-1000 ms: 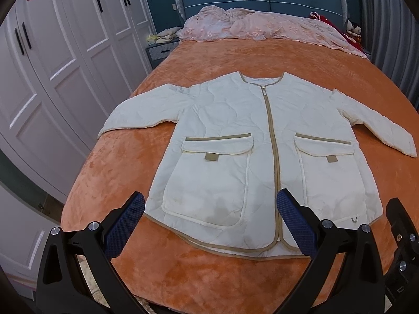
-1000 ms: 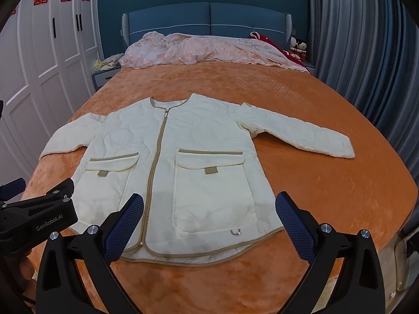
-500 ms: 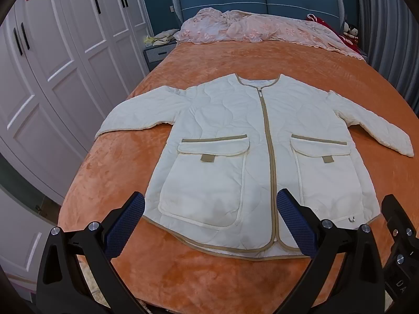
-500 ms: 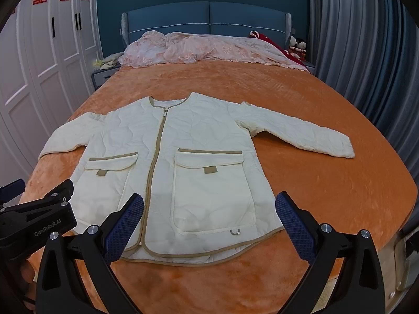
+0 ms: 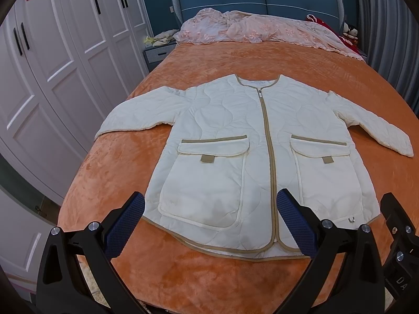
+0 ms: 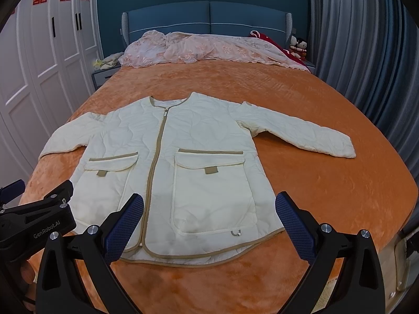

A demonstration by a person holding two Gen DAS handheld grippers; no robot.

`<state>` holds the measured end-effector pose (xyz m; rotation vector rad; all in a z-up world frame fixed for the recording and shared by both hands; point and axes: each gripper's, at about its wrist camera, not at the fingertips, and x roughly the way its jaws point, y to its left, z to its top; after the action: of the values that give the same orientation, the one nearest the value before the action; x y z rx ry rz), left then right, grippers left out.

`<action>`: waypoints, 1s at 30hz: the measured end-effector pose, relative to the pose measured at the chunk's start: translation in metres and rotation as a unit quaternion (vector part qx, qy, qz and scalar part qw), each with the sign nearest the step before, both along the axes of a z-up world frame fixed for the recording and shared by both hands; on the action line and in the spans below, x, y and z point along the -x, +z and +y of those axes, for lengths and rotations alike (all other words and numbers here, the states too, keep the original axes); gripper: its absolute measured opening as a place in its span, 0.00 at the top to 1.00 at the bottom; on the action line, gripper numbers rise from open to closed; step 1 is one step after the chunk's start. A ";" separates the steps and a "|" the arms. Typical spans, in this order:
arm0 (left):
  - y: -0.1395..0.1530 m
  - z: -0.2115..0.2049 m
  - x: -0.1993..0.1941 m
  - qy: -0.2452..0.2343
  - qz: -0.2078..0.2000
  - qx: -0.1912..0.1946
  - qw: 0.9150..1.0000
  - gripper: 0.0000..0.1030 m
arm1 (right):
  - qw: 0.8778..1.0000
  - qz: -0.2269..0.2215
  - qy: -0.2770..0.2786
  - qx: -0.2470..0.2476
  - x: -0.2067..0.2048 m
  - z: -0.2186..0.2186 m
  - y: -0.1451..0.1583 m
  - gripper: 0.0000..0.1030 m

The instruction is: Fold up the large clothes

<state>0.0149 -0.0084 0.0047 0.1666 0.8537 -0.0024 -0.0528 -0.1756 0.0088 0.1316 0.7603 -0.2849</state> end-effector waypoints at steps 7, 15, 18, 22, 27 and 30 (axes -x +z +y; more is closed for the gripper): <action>0.000 0.000 0.000 0.000 0.000 -0.001 1.000 0.05 | 1.000 0.002 0.000 -0.001 -0.001 0.001 -0.001 0.05; -0.001 0.000 0.000 0.000 0.000 -0.002 1.000 0.05 | 1.000 0.002 0.000 0.000 -0.001 0.001 -0.003 0.05; -0.002 0.002 -0.003 0.004 -0.001 -0.003 1.000 0.05 | 1.000 0.002 -0.006 0.003 -0.007 -0.006 -0.007 0.05; -0.004 0.004 -0.014 0.012 0.000 -0.005 1.000 0.05 | 0.999 -0.003 -0.035 -0.002 -0.015 -0.031 -0.007 0.05; -0.007 0.002 -0.031 0.017 0.002 -0.008 1.000 0.05 | 0.998 -0.013 -0.060 -0.022 -0.023 -0.065 -0.006 0.05; -0.007 0.001 -0.042 0.020 -0.001 -0.008 1.000 0.05 | 0.997 -0.021 -0.071 -0.024 -0.033 -0.085 -0.003 0.05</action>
<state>0.0566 -0.0070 -0.0026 0.1645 0.8546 0.0415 -0.0194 -0.2604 0.0057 0.2360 0.7174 -0.3980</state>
